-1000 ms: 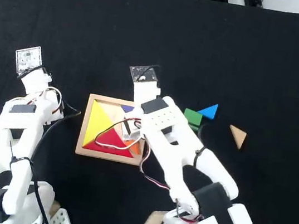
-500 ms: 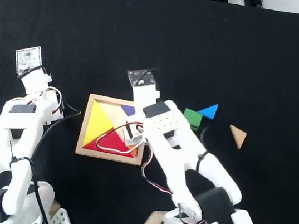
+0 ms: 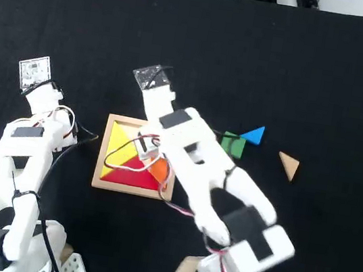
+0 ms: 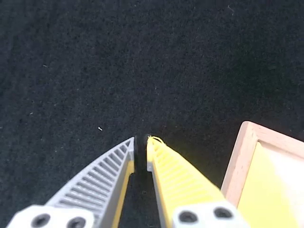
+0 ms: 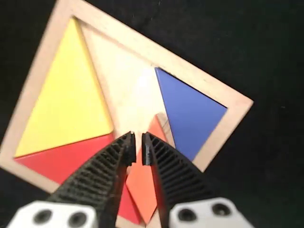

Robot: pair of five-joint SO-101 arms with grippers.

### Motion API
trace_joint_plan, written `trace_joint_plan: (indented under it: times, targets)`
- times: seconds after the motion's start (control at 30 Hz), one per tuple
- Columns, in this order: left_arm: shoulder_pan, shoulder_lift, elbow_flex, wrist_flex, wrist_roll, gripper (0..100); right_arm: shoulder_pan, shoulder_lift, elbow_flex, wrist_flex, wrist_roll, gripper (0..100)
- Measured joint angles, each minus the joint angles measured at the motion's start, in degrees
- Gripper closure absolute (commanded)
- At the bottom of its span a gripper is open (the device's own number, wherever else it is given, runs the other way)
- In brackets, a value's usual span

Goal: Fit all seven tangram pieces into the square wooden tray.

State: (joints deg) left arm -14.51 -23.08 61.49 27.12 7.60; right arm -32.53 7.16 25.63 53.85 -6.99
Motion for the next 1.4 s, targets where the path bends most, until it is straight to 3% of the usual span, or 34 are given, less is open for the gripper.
trace_joint_plan:
  times: [0.47,1.1,1.4]
  targets:
    - [0.0,0.0,0.0,0.0,0.0,94,0.09,5.54,-6.59,8.09,0.0,98.8]
    - [0.0,0.0,0.0,0.0,0.0,94,0.26,-2.11,-3.69,7.03,0.35,98.7]
    - [0.0,0.0,0.0,0.0,0.0,94,0.62,5.63,-6.59,7.91,0.35,98.8]
